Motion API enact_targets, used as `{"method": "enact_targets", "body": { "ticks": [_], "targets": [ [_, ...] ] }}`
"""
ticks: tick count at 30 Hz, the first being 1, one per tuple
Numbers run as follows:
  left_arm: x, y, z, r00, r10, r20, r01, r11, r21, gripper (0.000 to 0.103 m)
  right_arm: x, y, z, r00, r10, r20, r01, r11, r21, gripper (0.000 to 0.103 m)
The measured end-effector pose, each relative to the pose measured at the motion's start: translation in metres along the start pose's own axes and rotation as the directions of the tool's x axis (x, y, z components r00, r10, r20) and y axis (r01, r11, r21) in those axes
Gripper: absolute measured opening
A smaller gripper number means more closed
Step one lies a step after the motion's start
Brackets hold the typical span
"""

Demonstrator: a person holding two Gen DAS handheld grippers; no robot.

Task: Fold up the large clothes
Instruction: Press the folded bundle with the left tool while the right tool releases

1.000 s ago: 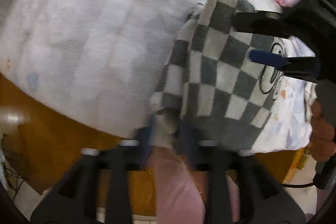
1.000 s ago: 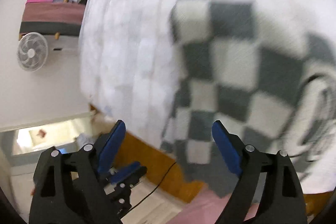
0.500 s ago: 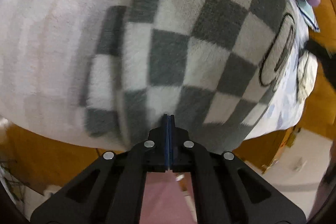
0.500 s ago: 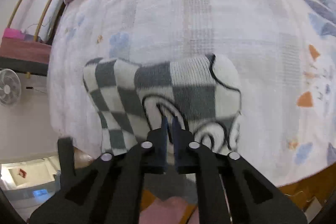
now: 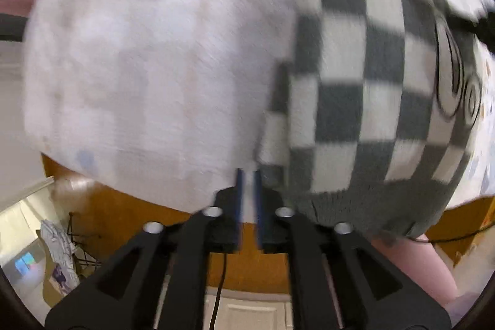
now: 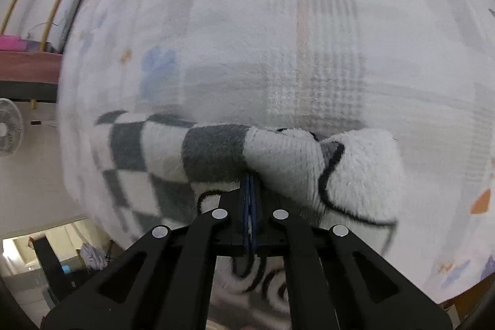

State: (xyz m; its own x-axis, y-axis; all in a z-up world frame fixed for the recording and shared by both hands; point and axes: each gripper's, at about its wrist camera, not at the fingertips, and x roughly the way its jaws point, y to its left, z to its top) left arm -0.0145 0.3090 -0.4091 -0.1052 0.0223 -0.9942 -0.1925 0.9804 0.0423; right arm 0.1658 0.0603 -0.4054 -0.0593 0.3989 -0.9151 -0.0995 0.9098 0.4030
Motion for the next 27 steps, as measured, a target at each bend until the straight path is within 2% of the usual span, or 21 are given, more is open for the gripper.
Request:
{"method": "enact_targets", "body": {
  "ticks": [2, 4, 5, 6, 7, 8, 9, 11, 13, 16, 17, 19, 21, 22, 23, 25, 27],
  "targets": [
    [-0.022, 0.002, 0.012, 0.996, -0.059, 0.068, 0.06, 0.998, -0.006, 0.018, -0.022, -0.008, -0.003, 0.999, -0.03, 0.032, 0.029, 0.999, 0.015, 0.006],
    [-0.035, -0.017, 0.033, 0.988, -0.091, 0.125, 0.087, 0.996, 0.031, 0.017, -0.034, -0.021, -0.005, 0.997, -0.061, 0.039, 0.059, 0.997, 0.046, 0.006],
    [-0.037, -0.028, 0.043, 0.983, -0.115, 0.146, 0.11, 0.993, 0.038, 0.017, -0.036, -0.026, -0.004, 0.998, -0.054, 0.039, 0.051, 0.997, 0.065, 0.006],
    [-0.037, -0.039, 0.063, 0.969, -0.176, 0.174, 0.171, 0.984, 0.041, 0.017, -0.032, -0.032, -0.002, 0.998, -0.046, 0.036, 0.043, 0.996, 0.08, 0.006],
    [-0.035, -0.048, 0.075, 0.96, -0.211, 0.187, 0.206, 0.978, 0.046, 0.017, -0.019, -0.039, 0.002, 0.995, -0.093, 0.022, 0.091, 0.992, 0.084, 0.006],
    [-0.028, -0.06, 0.095, 0.95, -0.238, 0.202, 0.231, 0.971, 0.055, 0.017, -0.009, -0.042, 0.004, 0.988, -0.152, 0.014, 0.15, 0.985, 0.079, 0.0],
    [-0.014, -0.073, 0.118, 0.948, -0.245, 0.203, 0.236, 0.969, 0.069, 0.017, 0.004, -0.047, 0.007, 0.985, -0.174, 0.014, 0.173, 0.982, 0.074, 0.0],
    [0.02, -0.086, 0.151, 0.963, -0.212, 0.165, 0.202, 0.977, 0.074, 0.017, 0.022, -0.054, 0.019, 0.981, -0.193, 0.03, 0.19, 0.979, 0.074, 0.0],
    [0.025, -0.081, 0.168, 0.961, -0.206, 0.184, 0.199, 0.978, 0.056, 0.018, 0.019, -0.052, 0.033, 0.985, -0.173, -0.014, 0.174, 0.981, 0.082, 0.0],
    [0.001, -0.074, 0.148, 0.965, -0.219, 0.145, 0.206, 0.973, 0.1, 0.017, -0.009, -0.053, 0.021, 0.993, -0.108, -0.054, 0.114, 0.986, 0.122, 0.0],
    [-0.008, -0.072, 0.131, 0.966, -0.219, 0.138, 0.202, 0.971, 0.124, 0.017, -0.015, -0.049, 0.01, 0.995, -0.078, -0.069, 0.084, 0.992, 0.093, 0.006],
    [-0.011, -0.069, 0.096, 0.975, -0.204, 0.091, 0.188, 0.97, 0.153, 0.018, -0.019, -0.041, -0.023, 0.99, 0.003, -0.139, 0.002, 0.999, 0.034, 0.006],
    [0.012, -0.069, 0.059, 0.985, -0.171, 0.009, 0.168, 0.973, 0.159, 0.018, -0.002, -0.042, -0.057, 0.972, -0.009, -0.234, 0.016, 0.999, 0.03, 0.006],
    [0.025, -0.07, 0.046, 0.989, -0.149, 0.002, 0.147, 0.975, 0.167, 0.018, 0.016, -0.048, -0.075, 0.966, -0.035, -0.255, 0.041, 0.999, 0.019, 0.0],
    [0.037, -0.07, 0.036, 0.991, -0.13, 0.029, 0.123, 0.974, 0.188, 0.02, 0.033, -0.058, -0.086, 0.973, -0.02, -0.23, 0.027, 0.999, 0.029, 0.0],
    [0.044, -0.071, 0.025, 0.99, -0.102, 0.098, 0.079, 0.974, 0.212, 0.02, 0.038, -0.073, -0.091, 0.979, 0.073, -0.192, -0.049, 0.991, 0.128, 0.0],
    [0.031, -0.064, 0.027, 0.988, -0.13, 0.085, 0.116, 0.981, 0.157, 0.02, 0.022, -0.078, -0.093, 0.978, 0.096, -0.186, -0.059, 0.979, 0.193, 0.0]
  ]
}}
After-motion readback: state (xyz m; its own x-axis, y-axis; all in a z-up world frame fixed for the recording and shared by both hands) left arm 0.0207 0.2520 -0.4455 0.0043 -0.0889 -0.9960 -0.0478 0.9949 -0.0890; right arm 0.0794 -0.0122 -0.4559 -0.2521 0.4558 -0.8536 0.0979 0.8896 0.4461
